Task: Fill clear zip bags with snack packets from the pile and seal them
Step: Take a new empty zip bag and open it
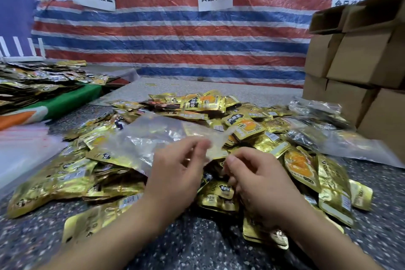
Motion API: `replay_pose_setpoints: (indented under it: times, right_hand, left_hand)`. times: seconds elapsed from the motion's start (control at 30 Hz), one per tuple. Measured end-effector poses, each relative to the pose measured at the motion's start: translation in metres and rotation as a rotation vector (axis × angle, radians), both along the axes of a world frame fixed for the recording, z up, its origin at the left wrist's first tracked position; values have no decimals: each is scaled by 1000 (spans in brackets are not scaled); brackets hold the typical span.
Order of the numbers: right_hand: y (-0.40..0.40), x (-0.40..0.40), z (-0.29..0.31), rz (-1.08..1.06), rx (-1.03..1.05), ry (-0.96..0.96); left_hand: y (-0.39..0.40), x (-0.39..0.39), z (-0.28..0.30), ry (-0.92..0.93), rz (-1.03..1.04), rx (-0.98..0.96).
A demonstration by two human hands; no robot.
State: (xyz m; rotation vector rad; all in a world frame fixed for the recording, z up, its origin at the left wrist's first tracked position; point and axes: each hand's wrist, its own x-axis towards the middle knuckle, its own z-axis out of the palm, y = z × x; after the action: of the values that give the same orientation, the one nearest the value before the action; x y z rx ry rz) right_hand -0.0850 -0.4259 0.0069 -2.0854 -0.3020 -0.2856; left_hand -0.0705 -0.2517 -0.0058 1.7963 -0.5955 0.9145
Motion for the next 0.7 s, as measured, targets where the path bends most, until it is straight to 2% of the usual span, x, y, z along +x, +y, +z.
replay_pose_setpoints:
  times: [0.1,0.17,0.27,0.4,0.47,0.53,0.63,0.7]
  right_hand:
    - [4,2,5,57,346,209]
    - [5,3,9,39,473,334]
    - [4,3,10,-22,488,426]
    - [-2,1,9,-62,449,328]
    - [-5,1,11,-42,449,312]
    - [-6,1,13,-20,454,316]
    - [-8,0,15,30,483,318]
    - [-8,-1,13,62,489,292]
  left_hand:
    - [-6,-7,-8,-36,-93,96]
    - [-7,-11,-8,-60,-154,154]
    - [-5,-12,-7,-77,-213,189]
    - [-1,-11,-12,-243,-153,317]
    - [-1,-10,-11,-269,-152,359]
    - [1,-11,-9,-239,-189,381]
    - [2,-13,-6,-84,-254,326]
    - [2,-14,-5,6,-223,284]
